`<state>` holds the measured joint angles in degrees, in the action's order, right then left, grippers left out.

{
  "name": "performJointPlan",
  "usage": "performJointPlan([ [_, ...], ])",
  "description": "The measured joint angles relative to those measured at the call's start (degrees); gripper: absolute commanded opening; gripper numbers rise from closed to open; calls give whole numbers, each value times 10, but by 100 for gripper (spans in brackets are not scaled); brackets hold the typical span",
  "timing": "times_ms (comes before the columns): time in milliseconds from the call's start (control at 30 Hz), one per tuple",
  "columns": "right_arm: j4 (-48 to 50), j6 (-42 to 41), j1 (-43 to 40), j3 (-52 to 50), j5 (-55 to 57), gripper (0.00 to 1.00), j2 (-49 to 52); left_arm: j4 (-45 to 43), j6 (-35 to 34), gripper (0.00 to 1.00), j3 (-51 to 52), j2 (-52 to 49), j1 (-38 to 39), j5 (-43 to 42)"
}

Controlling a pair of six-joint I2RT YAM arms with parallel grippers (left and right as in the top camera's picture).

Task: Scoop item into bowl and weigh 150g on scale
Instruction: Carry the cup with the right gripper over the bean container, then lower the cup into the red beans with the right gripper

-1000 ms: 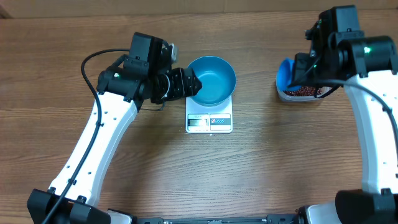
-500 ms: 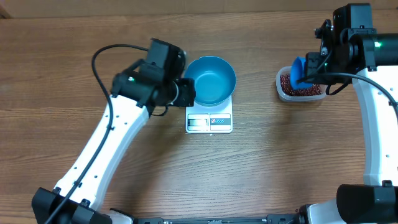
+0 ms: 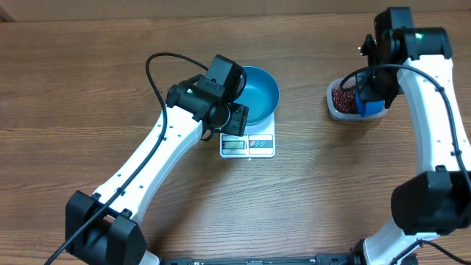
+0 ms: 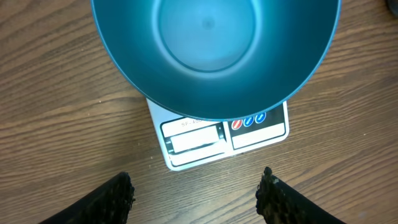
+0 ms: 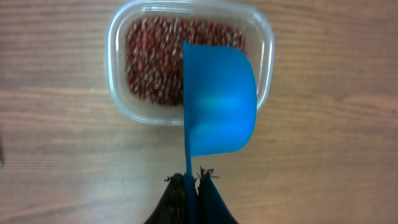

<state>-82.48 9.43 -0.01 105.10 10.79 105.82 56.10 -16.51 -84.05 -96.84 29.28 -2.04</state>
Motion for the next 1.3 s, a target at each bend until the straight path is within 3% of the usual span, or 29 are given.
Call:
performJointPlan([
  [733,30,27,1,0,21,4,75,-3,6,73,0,0,0,2],
  [767,31,27,1,0,21,7,76,-3,6,73,0,0,0,2],
  [833,36,22,1,0,21,27,77,-3,6,74,0,0,0,2],
  [1100,45,19,0,1,23,47,101,-3,6,75,0,0,0,4],
  [1233,5,0,0,45,11,76,101,-3,7,79,0,0,0,4],
  [1300,-16,-6,0,82,-8,83,99,-4,6,80,0,0,0,6],
])
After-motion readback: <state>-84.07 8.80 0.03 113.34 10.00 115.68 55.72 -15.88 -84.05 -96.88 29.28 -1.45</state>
